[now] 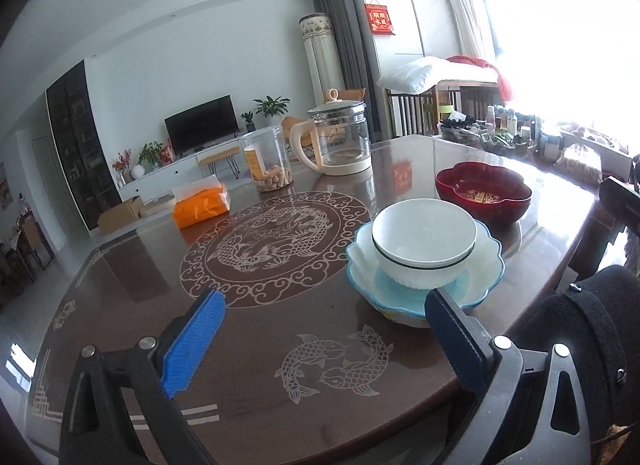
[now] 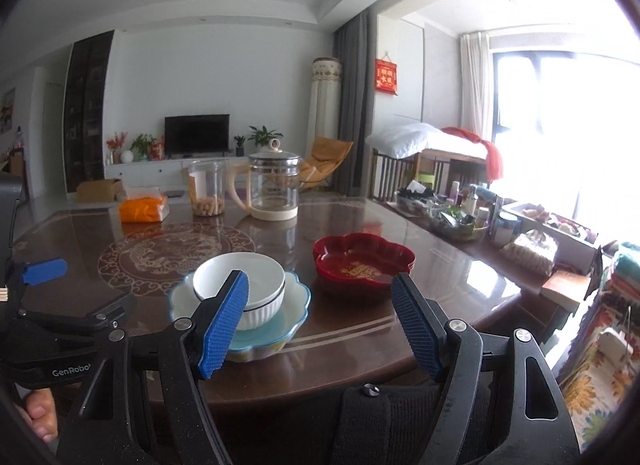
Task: Organize plates and bowls
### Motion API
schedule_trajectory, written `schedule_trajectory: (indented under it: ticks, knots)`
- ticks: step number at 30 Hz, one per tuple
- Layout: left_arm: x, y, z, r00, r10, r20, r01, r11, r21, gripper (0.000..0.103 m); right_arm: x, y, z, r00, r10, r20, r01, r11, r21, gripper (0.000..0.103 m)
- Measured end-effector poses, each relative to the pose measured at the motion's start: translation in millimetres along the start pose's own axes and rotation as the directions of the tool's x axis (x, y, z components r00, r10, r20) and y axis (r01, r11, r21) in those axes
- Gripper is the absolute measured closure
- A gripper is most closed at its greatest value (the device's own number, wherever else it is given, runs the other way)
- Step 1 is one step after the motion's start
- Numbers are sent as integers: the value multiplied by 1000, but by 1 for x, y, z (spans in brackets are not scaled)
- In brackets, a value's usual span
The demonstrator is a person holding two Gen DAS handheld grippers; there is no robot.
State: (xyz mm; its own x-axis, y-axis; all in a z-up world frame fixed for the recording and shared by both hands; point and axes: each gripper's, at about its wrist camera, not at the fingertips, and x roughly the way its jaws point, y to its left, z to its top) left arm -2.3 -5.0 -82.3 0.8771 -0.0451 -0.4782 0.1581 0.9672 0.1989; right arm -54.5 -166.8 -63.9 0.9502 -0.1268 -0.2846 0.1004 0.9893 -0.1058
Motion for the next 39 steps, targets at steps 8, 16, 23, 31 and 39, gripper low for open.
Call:
schedule_trajectory:
  ticks: [8, 16, 23, 31, 39]
  knots:
    - [-2, -1, 12, 998, -47, -42, 42, 992, -120, 3, 7, -12, -9, 1000, 7, 4, -8, 996, 90, 26]
    - [13, -2, 8, 987, -83, -139, 59, 983, -173, 3, 12, -19, -19, 999, 23, -30, -19, 992, 123, 26]
    - [46, 2, -12, 955, -122, -269, 72, 979, -190, 3, 19, -16, -26, 998, 41, -56, -35, 994, 103, 26]
    - [94, 39, -36, 881, -279, -383, 124, 916, -382, 4, 50, -34, -34, 972, 109, -209, -64, 976, 209, 26]
    - [120, 43, 1, 892, -330, -310, 198, 900, -389, 8, 121, -51, -14, 905, 232, -355, -143, 955, 259, 28]
